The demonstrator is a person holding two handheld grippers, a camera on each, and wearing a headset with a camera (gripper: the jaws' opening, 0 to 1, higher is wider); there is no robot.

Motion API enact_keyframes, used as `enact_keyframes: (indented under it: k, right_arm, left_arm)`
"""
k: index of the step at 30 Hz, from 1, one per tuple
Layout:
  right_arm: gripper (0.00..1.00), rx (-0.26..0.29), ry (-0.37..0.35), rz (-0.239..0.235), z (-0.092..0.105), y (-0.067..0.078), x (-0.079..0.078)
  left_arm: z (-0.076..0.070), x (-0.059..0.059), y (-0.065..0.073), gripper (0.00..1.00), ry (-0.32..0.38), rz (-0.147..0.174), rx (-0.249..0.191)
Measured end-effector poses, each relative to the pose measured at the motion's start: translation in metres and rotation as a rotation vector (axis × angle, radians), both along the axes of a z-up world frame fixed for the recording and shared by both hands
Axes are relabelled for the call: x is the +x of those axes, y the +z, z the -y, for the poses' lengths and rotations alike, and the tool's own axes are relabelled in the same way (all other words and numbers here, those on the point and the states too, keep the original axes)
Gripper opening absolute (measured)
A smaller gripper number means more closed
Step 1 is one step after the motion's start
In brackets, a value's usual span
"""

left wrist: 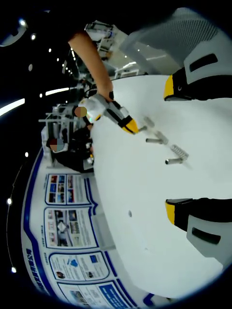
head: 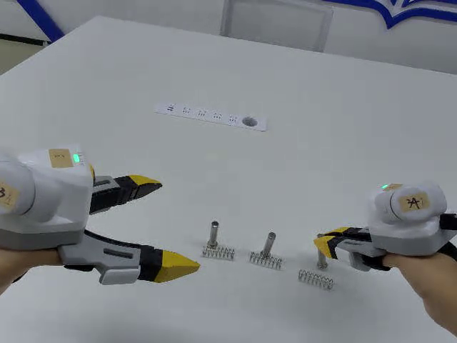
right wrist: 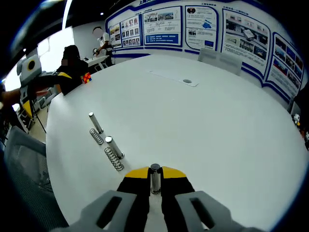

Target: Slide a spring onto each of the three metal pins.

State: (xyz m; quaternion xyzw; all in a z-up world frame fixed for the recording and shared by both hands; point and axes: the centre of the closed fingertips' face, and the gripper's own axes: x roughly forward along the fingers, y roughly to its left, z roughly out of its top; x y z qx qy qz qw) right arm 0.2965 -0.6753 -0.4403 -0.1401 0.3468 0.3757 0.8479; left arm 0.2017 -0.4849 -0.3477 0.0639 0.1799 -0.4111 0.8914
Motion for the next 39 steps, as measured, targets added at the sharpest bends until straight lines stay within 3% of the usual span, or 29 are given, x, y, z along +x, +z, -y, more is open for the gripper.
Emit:
enact_keyframes:
  k: [18,20,25,31,39]
  right_arm:
    - [0.08,0.086,-0.006,0.055,0.004,0.004,-0.012]
    - [0.09,0.070,0.022,0.068,0.004,0.003,-0.013]
    - [0.09,0.068,0.014,0.068,0.005,0.003,-0.013]
    - [0.12,0.060,0.017,0.045,0.005,-0.001,-0.016]
    - [0.19,0.077,0.024,0.061,0.007,0.008,-0.012]
  left_arm:
    - [-0.002,-0.001,0.000,0.85,0.009,-0.004,0.001]
    - [-0.002,-0.001,0.000,0.85,0.010,-0.003,0.003]
    - [0.000,-0.002,-0.003,0.84,0.007,-0.012,0.009]
    - [0.001,-0.003,-0.004,0.84,-0.001,-0.012,0.018]
    - [-0.003,-0.005,-0.004,0.84,0.008,-0.014,0.022]
